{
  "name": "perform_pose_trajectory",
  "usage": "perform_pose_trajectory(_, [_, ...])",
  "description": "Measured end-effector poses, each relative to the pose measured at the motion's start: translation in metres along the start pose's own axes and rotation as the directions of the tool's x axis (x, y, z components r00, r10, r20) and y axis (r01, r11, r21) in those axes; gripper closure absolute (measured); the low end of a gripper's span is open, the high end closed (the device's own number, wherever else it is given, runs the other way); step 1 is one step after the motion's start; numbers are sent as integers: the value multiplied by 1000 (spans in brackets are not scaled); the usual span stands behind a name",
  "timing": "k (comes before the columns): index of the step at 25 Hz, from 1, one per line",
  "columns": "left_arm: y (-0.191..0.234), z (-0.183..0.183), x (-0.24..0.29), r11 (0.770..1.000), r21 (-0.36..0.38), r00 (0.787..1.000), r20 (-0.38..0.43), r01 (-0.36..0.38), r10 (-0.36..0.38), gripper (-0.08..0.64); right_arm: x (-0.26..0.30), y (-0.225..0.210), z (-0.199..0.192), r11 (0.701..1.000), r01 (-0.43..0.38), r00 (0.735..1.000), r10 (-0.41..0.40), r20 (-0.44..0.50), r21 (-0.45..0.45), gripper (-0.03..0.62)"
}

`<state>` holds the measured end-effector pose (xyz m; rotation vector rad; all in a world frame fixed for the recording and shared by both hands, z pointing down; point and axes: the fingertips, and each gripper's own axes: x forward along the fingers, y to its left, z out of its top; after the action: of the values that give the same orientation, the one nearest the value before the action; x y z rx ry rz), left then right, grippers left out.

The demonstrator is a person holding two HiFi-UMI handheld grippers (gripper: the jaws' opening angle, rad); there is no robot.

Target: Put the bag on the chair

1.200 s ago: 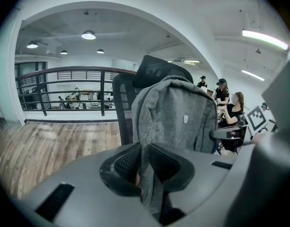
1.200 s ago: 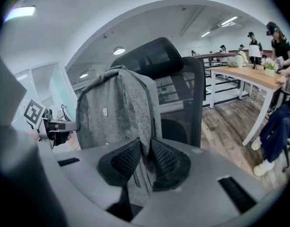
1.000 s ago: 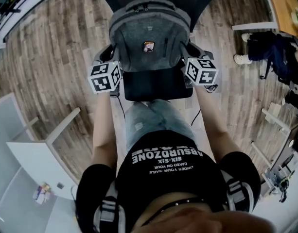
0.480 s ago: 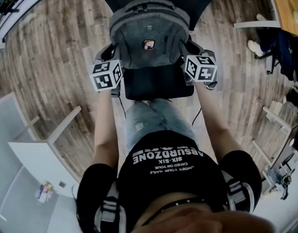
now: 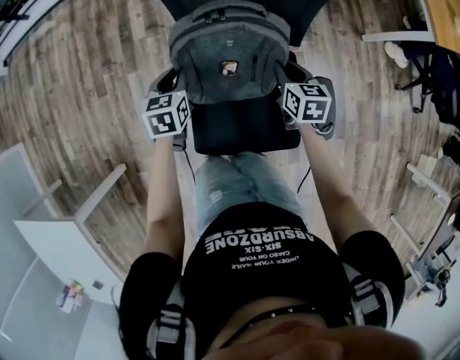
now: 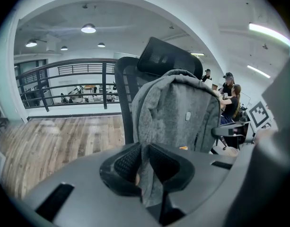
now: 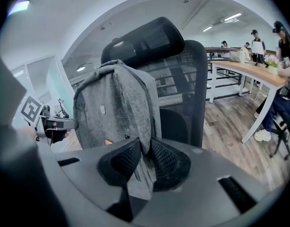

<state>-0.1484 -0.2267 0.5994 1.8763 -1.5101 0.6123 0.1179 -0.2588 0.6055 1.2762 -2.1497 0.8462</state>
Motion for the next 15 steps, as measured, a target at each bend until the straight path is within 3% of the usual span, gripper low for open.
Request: perform_pose_trajectory(15, [6, -27, 20, 1000, -10, 998, -67, -11, 10, 499, 25, -9, -28, 1000, 10, 996, -8, -85, 21, 518])
